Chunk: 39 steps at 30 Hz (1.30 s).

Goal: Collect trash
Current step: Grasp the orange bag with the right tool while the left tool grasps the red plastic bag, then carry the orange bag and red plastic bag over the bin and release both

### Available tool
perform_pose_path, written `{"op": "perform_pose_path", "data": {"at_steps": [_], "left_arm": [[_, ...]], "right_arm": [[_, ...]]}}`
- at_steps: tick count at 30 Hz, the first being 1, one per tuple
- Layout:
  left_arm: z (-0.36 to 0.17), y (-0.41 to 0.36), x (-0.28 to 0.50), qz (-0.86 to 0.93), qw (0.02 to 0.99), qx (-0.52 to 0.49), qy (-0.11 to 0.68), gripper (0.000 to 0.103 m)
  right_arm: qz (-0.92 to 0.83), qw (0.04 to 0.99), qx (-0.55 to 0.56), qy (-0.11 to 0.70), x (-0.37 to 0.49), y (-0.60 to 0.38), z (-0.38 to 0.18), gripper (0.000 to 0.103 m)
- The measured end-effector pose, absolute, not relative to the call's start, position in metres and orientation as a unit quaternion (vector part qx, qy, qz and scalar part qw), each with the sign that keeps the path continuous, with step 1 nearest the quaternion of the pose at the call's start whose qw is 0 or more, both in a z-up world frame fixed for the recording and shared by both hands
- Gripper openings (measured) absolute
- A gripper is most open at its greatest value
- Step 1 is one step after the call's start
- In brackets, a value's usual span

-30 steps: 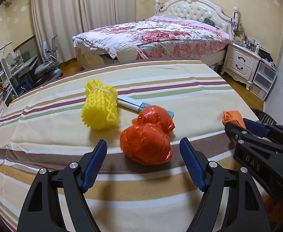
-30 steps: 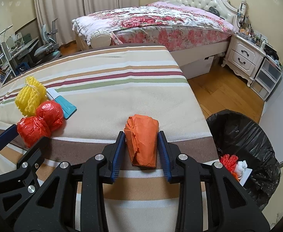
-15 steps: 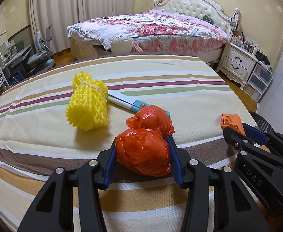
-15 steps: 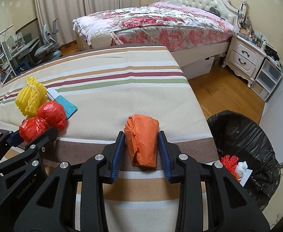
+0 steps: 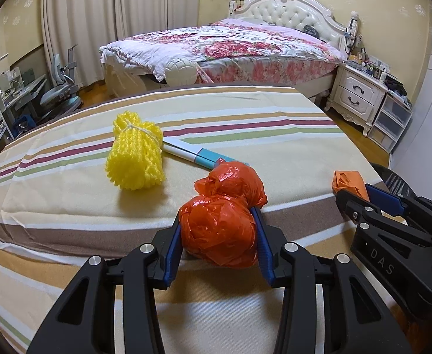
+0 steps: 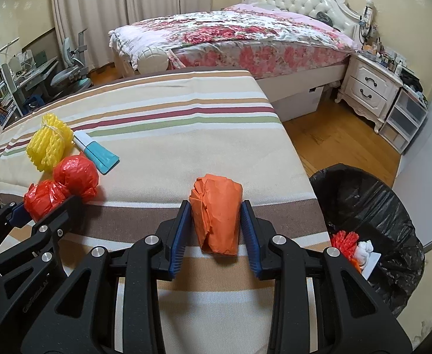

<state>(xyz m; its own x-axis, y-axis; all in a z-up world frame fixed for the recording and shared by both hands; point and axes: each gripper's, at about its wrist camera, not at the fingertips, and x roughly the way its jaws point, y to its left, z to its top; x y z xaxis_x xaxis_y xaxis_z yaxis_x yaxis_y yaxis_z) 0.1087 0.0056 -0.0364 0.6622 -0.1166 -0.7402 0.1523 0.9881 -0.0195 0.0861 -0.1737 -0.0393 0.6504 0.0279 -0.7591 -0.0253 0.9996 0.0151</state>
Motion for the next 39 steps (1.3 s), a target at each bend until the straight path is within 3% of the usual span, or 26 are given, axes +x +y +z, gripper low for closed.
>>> {"op": "perform_pose_path", "data": {"at_steps": [23,39], "left_arm": [[-0.033,-0.017,0.054,-0.093,0.913,0.033,0.395,0.043],[-0.026,-0.070,0.041,-0.141,0.913,0.052,0.380,0.043]], "right_arm": [[0.000,0.917,0.008,0.399,0.014,-0.197,-0.030,0.034],[-0.068,0.923,0.043,0.378,-0.009,-0.269,-0.018,0.034]]}}
